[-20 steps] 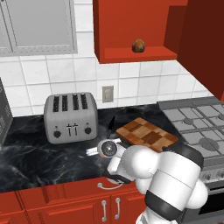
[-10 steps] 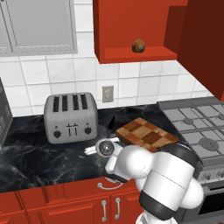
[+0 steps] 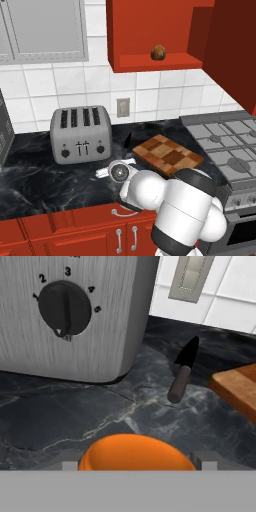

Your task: Pick the bread, place it on the cutting board, pick the jam, place it on the counter, and close the cabinet.

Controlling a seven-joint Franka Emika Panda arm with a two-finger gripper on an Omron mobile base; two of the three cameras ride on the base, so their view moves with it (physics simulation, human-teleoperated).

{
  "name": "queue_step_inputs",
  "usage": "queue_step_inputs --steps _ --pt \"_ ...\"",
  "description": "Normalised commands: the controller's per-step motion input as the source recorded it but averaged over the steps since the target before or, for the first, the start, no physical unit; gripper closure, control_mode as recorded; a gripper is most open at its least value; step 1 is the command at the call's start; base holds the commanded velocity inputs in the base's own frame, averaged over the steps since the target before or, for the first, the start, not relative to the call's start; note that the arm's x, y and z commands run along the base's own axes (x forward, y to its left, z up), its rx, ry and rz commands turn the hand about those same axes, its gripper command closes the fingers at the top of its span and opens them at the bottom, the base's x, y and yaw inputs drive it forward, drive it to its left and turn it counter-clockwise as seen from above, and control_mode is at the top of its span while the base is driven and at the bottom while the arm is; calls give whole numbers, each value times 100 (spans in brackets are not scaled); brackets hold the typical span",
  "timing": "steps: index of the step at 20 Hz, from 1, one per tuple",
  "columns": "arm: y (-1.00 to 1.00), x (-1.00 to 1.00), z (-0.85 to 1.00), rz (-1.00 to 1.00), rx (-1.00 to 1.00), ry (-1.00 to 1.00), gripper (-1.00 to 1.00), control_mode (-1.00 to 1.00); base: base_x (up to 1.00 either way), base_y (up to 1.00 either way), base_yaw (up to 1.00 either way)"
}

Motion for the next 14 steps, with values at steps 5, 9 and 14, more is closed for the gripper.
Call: queue_step_inputs --steps 5,9,14 --pt "0 0 -10 0 0 0 100 -100 0 0 0" --pt "0 0 -11 0 0 0 100 -100 0 0 0" --pt "0 0 -11 0 0 0 100 -100 0 0 0"
